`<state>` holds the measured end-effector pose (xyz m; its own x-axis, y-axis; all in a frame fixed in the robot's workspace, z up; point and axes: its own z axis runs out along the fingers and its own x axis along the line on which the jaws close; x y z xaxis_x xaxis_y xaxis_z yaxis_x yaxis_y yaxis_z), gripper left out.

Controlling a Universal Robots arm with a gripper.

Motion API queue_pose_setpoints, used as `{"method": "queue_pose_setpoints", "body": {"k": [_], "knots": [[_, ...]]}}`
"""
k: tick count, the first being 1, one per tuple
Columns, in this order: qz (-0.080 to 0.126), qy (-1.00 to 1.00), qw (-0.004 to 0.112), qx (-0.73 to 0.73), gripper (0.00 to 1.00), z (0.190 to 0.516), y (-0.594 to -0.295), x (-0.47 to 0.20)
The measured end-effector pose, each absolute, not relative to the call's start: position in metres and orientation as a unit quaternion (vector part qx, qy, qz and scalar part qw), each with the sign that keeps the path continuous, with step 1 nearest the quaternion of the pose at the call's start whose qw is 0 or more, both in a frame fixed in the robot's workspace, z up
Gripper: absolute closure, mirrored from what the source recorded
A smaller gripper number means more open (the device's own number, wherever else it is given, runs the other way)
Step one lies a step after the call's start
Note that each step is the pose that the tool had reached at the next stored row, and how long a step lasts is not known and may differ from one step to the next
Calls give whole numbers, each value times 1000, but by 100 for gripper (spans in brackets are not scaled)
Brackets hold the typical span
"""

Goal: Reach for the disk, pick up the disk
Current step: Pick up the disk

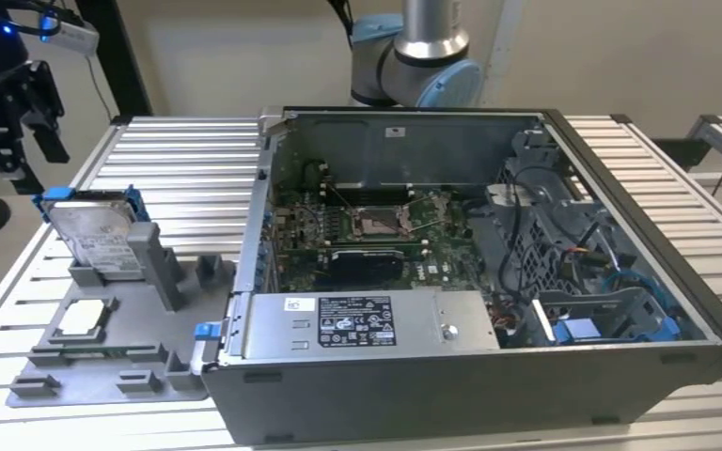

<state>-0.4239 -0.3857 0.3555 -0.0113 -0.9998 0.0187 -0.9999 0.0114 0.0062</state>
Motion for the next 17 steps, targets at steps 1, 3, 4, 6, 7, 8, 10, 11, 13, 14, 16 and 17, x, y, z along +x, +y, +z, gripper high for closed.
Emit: {"method": "queue_pose_setpoints", "body": {"k": [1, 3, 4, 6, 7, 8, 10, 11, 13, 14, 16, 17], "knots": [[5, -711, 9, 703, 0, 354, -386, -424], [6, -711, 8, 703, 0, 350, -385, -424], [6, -711, 7, 703, 0, 348, -385, -424], [7, -711, 7, 703, 0, 345, -385, -424], [8, -711, 7, 703, 0, 343, -385, -424], [8, -711, 7, 703, 0, 341, -385, -424], [8, -711, 8, 703, 0, 337, -385, -424], [9, -711, 8, 703, 0, 335, -385, -424], [9, -711, 8, 703, 0, 332, -385, -425], [9, -711, 8, 703, 0, 330, -385, -425], [10, -711, 8, 703, 0, 327, -384, -425], [11, -710, 8, 704, 0, 325, -384, -425]]}}
